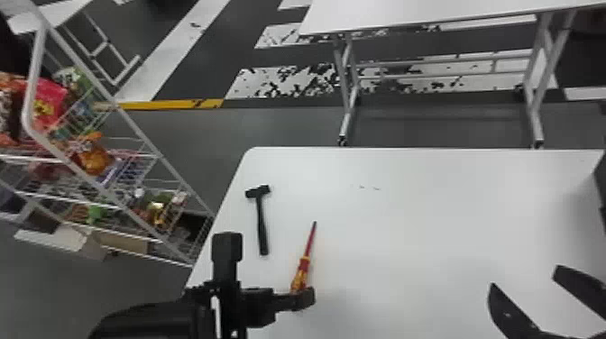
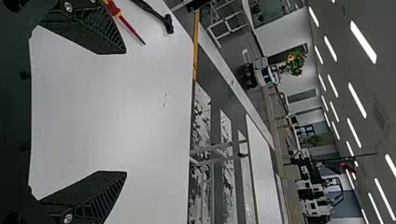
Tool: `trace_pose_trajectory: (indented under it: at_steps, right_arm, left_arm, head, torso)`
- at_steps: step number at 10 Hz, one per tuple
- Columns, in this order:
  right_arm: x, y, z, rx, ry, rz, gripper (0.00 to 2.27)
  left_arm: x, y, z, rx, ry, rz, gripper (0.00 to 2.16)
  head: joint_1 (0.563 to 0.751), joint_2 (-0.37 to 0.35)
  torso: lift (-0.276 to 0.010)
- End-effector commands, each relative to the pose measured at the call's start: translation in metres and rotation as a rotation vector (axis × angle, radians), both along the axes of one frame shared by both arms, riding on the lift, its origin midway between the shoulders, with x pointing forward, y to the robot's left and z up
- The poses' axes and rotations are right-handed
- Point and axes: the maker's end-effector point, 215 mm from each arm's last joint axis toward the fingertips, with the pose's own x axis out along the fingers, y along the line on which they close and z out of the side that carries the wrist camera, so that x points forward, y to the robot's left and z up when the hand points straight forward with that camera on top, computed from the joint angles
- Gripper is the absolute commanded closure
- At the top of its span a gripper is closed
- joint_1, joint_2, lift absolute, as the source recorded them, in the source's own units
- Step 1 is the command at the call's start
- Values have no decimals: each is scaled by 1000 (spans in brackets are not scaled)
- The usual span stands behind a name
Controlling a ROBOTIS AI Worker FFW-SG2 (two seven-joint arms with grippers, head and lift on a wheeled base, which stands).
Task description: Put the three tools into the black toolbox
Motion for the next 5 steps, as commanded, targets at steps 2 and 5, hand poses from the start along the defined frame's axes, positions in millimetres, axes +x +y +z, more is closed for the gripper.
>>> trace_pose_trajectory:
  at_steps: [2,5]
  right_arm:
    - [-2,-2,-1,2,2,-4,83]
    - [-6,-7,-3,0,7,-10,83]
  left_arm:
    - [23,2,-6,-2,27,11,33]
    - [39,-8,-19,-15,85,-8,73]
  head:
    - [695,347]
    - [695,324]
  torso:
    - [-51]
    - [-51]
